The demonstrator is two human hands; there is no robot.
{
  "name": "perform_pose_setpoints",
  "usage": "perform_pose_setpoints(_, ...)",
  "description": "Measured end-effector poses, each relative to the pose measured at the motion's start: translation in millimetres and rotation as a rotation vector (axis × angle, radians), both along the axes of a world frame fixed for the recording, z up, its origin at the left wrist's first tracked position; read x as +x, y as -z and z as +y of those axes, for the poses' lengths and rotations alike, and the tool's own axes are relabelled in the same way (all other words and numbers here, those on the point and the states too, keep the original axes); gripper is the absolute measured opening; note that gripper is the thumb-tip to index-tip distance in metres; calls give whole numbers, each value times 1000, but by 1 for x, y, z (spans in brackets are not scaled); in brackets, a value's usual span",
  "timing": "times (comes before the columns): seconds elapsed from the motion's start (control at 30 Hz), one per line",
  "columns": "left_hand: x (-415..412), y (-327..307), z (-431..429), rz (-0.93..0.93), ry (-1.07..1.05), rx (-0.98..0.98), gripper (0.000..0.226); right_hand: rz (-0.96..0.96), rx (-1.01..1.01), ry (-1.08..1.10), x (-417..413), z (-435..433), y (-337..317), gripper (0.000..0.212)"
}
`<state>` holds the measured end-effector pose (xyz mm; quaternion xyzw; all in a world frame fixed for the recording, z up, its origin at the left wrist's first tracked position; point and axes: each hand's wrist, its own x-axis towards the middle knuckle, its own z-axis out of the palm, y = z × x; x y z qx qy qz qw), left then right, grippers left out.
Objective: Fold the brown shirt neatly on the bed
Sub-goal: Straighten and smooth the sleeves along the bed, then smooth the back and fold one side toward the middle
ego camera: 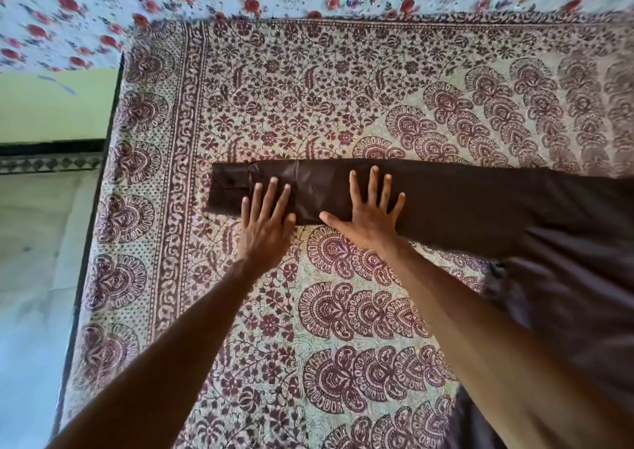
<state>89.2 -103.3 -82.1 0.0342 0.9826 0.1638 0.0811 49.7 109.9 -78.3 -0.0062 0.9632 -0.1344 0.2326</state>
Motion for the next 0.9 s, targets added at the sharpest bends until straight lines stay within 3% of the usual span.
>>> perform_pose_setpoints(0.1, -4, 7, -13, -16, 51, -17, 57, -97, 9, -54, -6, 8, -8, 108)
perform_pose_setpoints(0.2, -12, -7, -2, -19, -43, 88, 61, -195, -94, -55, -13, 18, -25, 104)
perform_pose_setpoints(0.33, -11, -37, 35, 86, -276, 168, 51, 249, -380, 196, 2, 56, -44, 49)
perform_pose_setpoints(0.47, 9, -46, 98, 135, -207, 320, 47, 483, -281, 322, 52, 117, -46, 24)
perform_pose_setpoints(0.57, 36, -45, 158, 119, -50, 433, 38, 543, -173, 395, 98, 168, -37, 24)
perform_pose_setpoints(0.7, 77, -39, 235, 125, 219, 443, 37, 532, 9, 438, 157, 231, -29, 32)
perform_pose_setpoints(0.9, 119, -31, 316, 129, 541, 127, 54, 317, 225, 396, 221, 289, -13, 62)
